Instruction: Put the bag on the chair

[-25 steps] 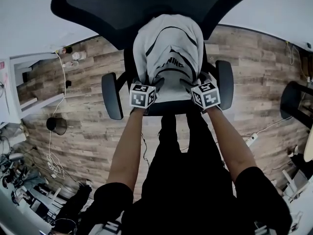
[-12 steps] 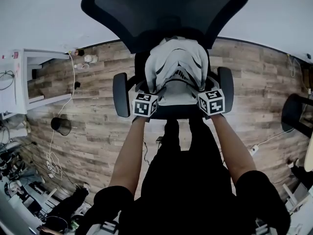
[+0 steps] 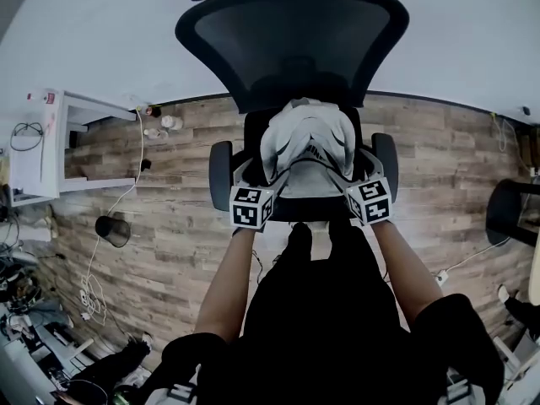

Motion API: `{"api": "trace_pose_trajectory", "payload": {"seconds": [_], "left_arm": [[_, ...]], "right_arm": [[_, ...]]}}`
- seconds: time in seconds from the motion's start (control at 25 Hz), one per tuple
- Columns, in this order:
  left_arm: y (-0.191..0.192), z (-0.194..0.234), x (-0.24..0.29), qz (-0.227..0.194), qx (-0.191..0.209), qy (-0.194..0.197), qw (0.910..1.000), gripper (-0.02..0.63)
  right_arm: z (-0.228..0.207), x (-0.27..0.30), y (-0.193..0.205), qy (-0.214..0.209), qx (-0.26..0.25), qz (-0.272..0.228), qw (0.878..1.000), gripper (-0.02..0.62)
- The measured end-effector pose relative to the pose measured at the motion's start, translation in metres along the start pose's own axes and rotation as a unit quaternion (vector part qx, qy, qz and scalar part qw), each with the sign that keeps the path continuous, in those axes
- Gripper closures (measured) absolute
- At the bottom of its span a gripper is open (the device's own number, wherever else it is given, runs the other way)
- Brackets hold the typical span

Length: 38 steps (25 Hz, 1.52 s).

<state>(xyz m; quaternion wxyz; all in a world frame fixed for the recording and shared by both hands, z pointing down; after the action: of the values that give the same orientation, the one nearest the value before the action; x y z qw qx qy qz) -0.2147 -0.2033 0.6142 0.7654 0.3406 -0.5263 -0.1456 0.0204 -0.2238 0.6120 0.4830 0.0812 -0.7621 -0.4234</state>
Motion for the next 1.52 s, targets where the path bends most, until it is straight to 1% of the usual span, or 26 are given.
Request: {"api": "trace_pose_trajectory", "payload": {"seconds": [0.12, 0.24, 0.32, 0.4, 0.52, 0.56, 0.6, 0.64, 0.68, 0.72, 0.76, 0.8, 0.84, 0.88, 0.96, 1.08, 1.16, 1.24, 1.28, 1.4, 1.52], "left_arm": [[-0.030, -0.001, -0.023, -0.049, 0.006, -0.005, 0.9988, 0.207], [-0.063, -0.005, -0.047, -0.111, 0.015, -0.010, 0.9937, 0.207], [-0.087, -0.010, -0.066, -0.160, 0.018, -0.014, 0.9869, 0.209], [-0.113, -0.015, -0.084, -0.206, 0.028, -0.013, 0.9780, 0.209], [-0.143, -0.027, -0.106, -0.252, 0.060, -0.015, 0.9658, 0.213], [-0.149, -0.030, -0.112, -0.261, 0.070, -0.022, 0.9626, 0.230], [-0.154, -0.032, -0.118, -0.270, 0.074, -0.031, 0.9594, 0.293], [-0.157, -0.033, -0.123, -0.280, 0.074, -0.040, 0.9564, 0.382], [-0.160, -0.033, -0.127, -0.288, 0.073, -0.047, 0.9538, 0.434], [-0.163, -0.032, -0.131, -0.294, 0.073, -0.053, 0.9515, 0.466], [-0.165, -0.032, -0.134, -0.299, 0.073, -0.057, 0.9496, 0.524], [-0.166, -0.031, -0.136, -0.303, 0.074, -0.059, 0.9483, 0.557], [-0.168, -0.032, -0.138, -0.305, 0.076, -0.058, 0.9476, 0.570], [-0.168, -0.033, -0.139, -0.306, 0.077, -0.054, 0.9473, 0.575], [-0.170, -0.038, -0.140, -0.309, 0.080, -0.047, 0.9465, 0.577], [-0.174, -0.045, -0.143, -0.313, 0.085, -0.037, 0.9453, 0.577], [-0.176, -0.046, -0.144, -0.315, 0.086, -0.031, 0.9445, 0.577], [-0.177, -0.047, -0.145, -0.317, 0.088, -0.031, 0.9437, 0.577], [-0.178, -0.048, -0.144, -0.317, 0.089, -0.032, 0.9436, 0.577], [-0.178, -0.049, -0.144, -0.316, 0.092, -0.031, 0.9437, 0.575], [-0.177, -0.051, -0.144, -0.316, 0.095, -0.030, 0.9434, 0.575]], "right_arm": [[0.005, -0.018, -0.022, 0.007, -0.013, -0.031, 0.999, 0.221], [0.013, -0.037, -0.054, 0.007, -0.022, -0.080, 0.997, 0.221], [0.021, -0.051, -0.078, 0.005, -0.034, -0.120, 0.992, 0.221], [0.027, -0.064, -0.105, 0.009, -0.051, -0.165, 0.985, 0.221], [0.035, -0.086, -0.139, 0.019, -0.077, -0.222, 0.972, 0.222], [0.037, -0.093, -0.147, 0.020, -0.082, -0.236, 0.968, 0.222], [0.039, -0.100, -0.154, 0.020, -0.086, -0.249, 0.965, 0.233], [0.041, -0.107, -0.160, 0.023, -0.090, -0.263, 0.960, 0.291], [0.043, -0.113, -0.166, 0.027, -0.096, -0.276, 0.956, 0.342], [0.044, -0.119, -0.170, 0.033, -0.102, -0.287, 0.952, 0.379], [0.046, -0.123, -0.174, 0.041, -0.107, -0.296, 0.948, 0.433], [0.047, -0.127, -0.178, 0.049, -0.112, -0.303, 0.945, 0.478], [0.048, -0.130, -0.180, 0.057, -0.117, -0.308, 0.943, 0.536], [0.049, -0.132, -0.181, 0.062, -0.122, -0.310, 0.941, 0.562], [0.049, -0.135, -0.182, 0.063, -0.131, -0.311, 0.939, 0.574], [0.051, -0.138, -0.183, 0.057, -0.138, -0.308, 0.940, 0.574], [0.054, -0.139, -0.184, 0.054, -0.141, -0.298, 0.943, 0.575], [0.056, -0.139, -0.185, 0.057, -0.143, -0.277, 0.948, 0.575], [0.056, -0.140, -0.185, 0.059, -0.143, -0.274, 0.949, 0.575], [0.055, -0.139, -0.186, 0.061, -0.142, -0.290, 0.945, 0.575], [0.054, -0.138, -0.186, 0.066, -0.140, -0.296, 0.943, 0.575]]}}
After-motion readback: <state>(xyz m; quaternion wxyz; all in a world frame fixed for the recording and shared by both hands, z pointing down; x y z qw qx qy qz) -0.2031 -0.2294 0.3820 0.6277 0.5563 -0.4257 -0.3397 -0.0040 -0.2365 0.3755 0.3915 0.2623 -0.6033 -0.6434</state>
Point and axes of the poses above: the fingertips, and each gripper's own axes: x forward along the fingers, z to its left, y out of its underside, the point moved 6 cm from there along -x, backward along the fingers, and after that the axes turned 2 degrees about z, right-handed, at the moved point
